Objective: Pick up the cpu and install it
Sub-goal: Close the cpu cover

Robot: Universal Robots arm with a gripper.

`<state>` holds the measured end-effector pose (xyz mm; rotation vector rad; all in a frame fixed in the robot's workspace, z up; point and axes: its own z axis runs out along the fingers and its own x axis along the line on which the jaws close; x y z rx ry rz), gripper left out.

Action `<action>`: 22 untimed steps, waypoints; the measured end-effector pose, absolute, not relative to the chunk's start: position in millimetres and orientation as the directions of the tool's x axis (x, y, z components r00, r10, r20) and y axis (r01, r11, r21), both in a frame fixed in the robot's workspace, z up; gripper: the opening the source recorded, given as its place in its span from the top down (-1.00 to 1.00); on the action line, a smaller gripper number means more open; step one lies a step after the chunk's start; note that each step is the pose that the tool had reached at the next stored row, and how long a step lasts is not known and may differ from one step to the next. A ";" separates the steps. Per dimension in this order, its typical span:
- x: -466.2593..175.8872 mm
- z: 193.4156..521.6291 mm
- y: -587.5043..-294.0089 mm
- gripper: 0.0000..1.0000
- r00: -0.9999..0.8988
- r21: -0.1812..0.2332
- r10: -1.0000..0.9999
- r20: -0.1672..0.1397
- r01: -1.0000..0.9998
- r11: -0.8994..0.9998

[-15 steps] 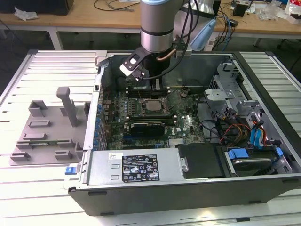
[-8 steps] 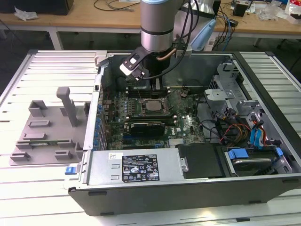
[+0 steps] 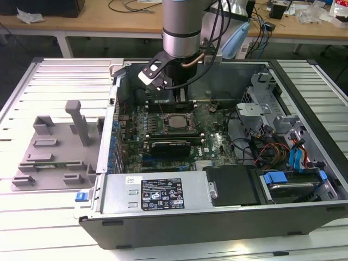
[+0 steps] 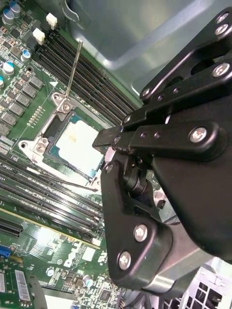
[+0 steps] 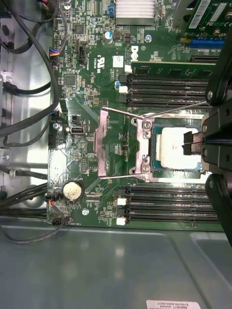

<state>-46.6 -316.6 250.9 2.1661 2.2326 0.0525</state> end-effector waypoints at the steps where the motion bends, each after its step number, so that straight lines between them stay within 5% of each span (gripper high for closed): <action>1: -46.6 252.7 -316.6 0.79 -0.030 0.045 1.000 0.002 0.999 0.030; 22: -43.6 275.2 -316.7 0.79 -0.030 0.045 1.000 0.002 0.999 0.030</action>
